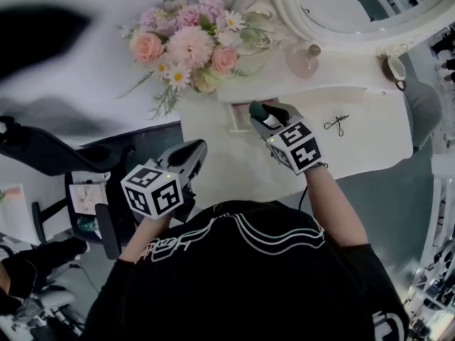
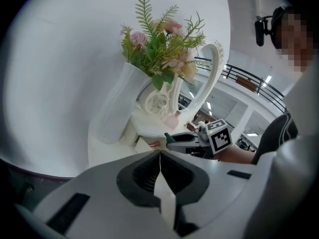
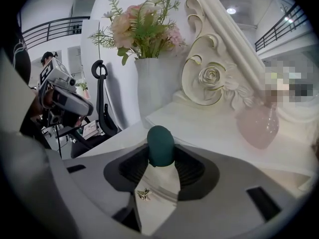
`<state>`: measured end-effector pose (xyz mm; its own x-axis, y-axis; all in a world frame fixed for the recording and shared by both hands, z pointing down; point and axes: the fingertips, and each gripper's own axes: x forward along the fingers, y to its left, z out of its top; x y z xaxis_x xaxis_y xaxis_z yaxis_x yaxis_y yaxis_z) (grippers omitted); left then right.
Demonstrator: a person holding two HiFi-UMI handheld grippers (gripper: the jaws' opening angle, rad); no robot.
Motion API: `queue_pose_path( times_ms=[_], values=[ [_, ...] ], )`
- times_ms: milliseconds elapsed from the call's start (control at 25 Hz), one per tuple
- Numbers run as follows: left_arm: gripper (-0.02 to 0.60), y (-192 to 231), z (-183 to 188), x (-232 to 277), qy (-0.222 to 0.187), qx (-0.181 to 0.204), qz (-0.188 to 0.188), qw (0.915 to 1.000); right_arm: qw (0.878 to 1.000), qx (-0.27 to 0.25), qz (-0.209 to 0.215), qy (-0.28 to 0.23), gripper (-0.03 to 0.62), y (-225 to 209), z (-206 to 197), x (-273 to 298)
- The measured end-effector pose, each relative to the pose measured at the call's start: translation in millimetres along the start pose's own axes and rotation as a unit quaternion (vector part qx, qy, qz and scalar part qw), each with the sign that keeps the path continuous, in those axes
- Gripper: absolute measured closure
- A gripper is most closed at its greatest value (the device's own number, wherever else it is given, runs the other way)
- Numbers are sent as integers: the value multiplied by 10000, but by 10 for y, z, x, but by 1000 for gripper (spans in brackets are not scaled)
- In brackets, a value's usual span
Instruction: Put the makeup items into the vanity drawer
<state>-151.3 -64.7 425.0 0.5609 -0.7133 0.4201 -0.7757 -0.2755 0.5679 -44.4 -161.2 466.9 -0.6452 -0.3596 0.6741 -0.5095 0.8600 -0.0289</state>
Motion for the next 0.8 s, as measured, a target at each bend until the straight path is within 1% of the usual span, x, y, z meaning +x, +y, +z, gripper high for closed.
queue_pose_path(
  times_ms=[280, 400, 800],
  values=[
    [558, -12, -19, 40, 42, 14, -10, 10000, 10000, -8, 17, 1, 371, -15, -25, 8],
    [558, -41, -15, 50, 69, 39, -44, 10000, 10000, 33, 51, 8, 362, -12, -43, 1],
    [558, -91, -35, 117, 136, 69, -121, 9998, 9998, 93, -121, -133, 344, -95, -58, -93]
  ],
)
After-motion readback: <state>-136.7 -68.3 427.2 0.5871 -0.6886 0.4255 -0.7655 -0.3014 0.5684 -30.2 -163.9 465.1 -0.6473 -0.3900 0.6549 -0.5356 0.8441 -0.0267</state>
